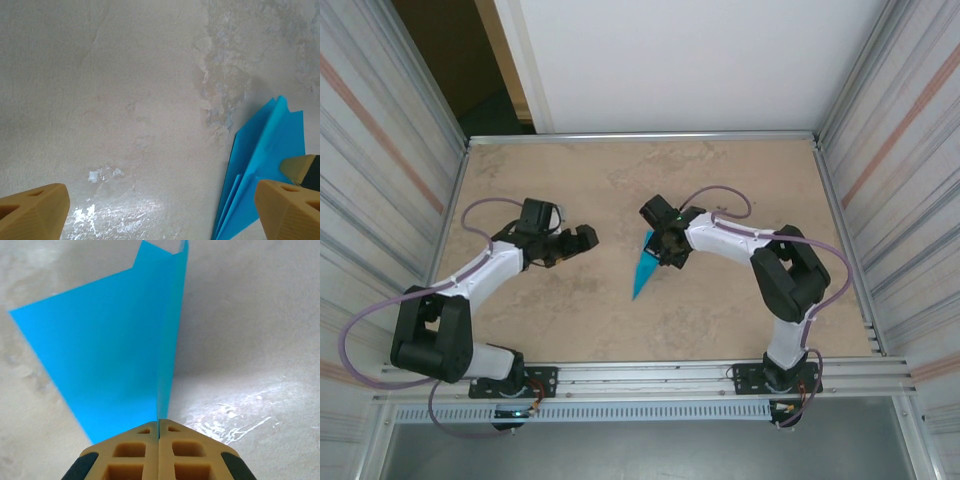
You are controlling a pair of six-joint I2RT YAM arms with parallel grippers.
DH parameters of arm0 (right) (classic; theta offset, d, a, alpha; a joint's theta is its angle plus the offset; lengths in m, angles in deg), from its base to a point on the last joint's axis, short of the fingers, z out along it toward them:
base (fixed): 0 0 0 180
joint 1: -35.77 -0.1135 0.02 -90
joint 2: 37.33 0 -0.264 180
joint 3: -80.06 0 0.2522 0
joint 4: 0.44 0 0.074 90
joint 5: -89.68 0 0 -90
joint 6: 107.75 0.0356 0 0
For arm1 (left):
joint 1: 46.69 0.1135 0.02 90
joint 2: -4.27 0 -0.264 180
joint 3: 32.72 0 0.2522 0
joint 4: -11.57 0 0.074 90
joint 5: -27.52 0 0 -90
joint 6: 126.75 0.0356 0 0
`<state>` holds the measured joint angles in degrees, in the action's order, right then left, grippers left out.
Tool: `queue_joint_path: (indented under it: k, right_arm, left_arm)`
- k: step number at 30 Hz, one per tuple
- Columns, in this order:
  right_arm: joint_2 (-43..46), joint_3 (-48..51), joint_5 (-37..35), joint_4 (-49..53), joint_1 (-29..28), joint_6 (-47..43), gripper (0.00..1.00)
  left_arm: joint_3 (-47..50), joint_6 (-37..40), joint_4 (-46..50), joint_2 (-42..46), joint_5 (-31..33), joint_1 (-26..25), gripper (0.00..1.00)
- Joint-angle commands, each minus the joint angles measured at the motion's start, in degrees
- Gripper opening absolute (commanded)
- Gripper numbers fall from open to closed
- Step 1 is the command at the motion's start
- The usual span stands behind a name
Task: Fold a paper plane with a square sheet of paper (pick it up from the middle)
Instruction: Turn over a paper plane at the center of the table.
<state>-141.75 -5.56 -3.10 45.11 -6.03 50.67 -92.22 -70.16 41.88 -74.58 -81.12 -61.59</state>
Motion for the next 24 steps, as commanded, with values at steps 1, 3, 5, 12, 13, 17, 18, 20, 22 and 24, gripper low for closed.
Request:
queue_joint_path:
  k: [1, 3, 5, 12, 13, 17, 18, 20, 22, 24]
  right_arm:
    - [4.9, 0.5, 4.6, -7.3, 1.2, -10.7, 0.00]
    - [6.2, 1.4, 11.4, -13.8, 1.7, -16.4, 0.00]
    - [6.6, 1.5, 16.3, -17.5, 2.0, -20.1, 0.00]
    - [2.6, 4.2, 32.3, -26.6, 4.1, -24.2, 0.01]
    - [2.2, 5.2, 33.9, -28.6, 4.3, -24.3, 0.01]
    - [0.3, 8.8, 35.8, -32.5, 5.5, -23.8, 0.02]
    - [-0.3, 9.7, 36.2, -33.6, 6.0, -23.7, 0.02]
    - [-1.5, 11.3, 37.1, -35.4, 6.8, -23.8, 0.03]
    - [-2.6, 12.3, 37.9, -36.0, 7.9, -24.2, 0.03]
    - [-3.4, 13.9, 38.9, -37.7, 9.1, -24.0, 0.03]
  left_arm:
    - [1.7, -1.7, -2.6, 1.3, -3.8, 2.2, 0.95]
    - [3.0, -3.0, -4.2, 2.0, -4.8, 3.4, 0.95]
    - [4.1, -4.4, -5.5, 2.6, -5.2, 4.6, 0.95]
    - [5.7, -6.4, -10.5, 2.9, -7.9, 5.4, 0.92]
    - [5.9, -6.9, -10.7, 2.9, -7.9, 5.5, 0.92]
    - [7.5, -8.9, -12.7, 2.8, -7.8, 5.3, 0.90]
    - [8.1, -9.4, -13.0, 2.8, -7.6, 5.3, 0.89]
    - [9.1, -10.5, -13.5, 2.7, -7.0, 5.0, 0.88]
    - [10.3, -11.3, -14.7, 2.4, -7.3, 4.4, 0.87]
    - [10.4, -11.6, -14.8, 1.9, -7.5, 3.2, 0.85]
